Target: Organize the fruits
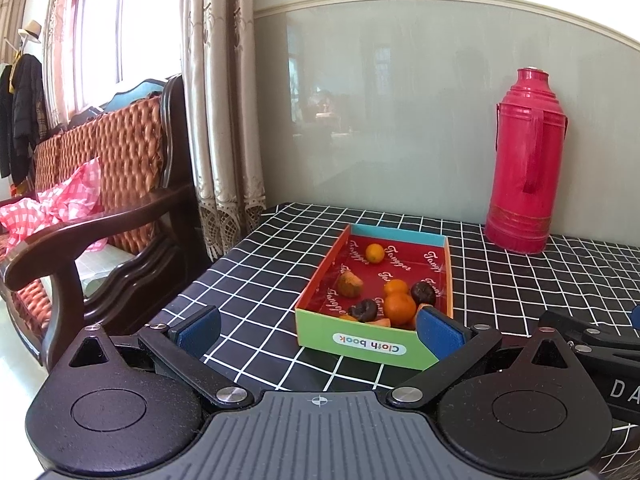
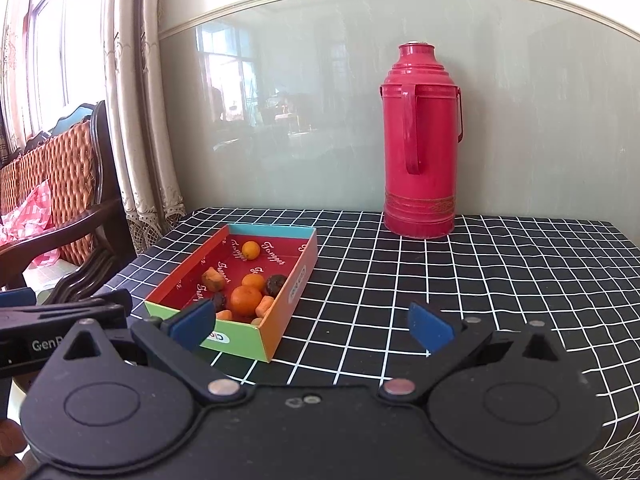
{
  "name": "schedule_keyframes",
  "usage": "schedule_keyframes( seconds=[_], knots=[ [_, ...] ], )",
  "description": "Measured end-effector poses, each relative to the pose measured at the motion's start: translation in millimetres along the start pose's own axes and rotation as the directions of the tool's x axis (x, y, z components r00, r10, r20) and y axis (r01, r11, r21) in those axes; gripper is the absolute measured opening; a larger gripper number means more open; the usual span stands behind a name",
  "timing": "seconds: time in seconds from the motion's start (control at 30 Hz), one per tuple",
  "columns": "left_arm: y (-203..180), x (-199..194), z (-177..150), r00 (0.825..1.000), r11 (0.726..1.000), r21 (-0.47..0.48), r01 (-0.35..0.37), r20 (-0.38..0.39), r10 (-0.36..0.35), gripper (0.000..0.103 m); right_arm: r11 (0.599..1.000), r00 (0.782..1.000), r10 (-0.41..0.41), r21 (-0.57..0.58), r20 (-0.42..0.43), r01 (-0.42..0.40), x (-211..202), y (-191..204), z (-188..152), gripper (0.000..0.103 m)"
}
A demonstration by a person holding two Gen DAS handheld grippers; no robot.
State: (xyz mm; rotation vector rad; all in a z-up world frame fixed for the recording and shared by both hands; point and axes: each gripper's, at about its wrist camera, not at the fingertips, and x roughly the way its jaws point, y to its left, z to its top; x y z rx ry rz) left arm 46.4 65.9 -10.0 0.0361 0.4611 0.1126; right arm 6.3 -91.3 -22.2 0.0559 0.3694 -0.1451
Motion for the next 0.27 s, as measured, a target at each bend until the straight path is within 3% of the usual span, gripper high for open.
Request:
schedule_keyframes(
  seconds=[0.27],
  knots=[
    [-2.8, 2.9, 0.8, 1.0, 1.0, 0.002, 0.008, 0.021, -0.008, 0.103, 1.0, 1.0, -0.008, 0.006, 0.006, 0.008, 4.1, -1.3, 1.8, 0.097]
  ],
)
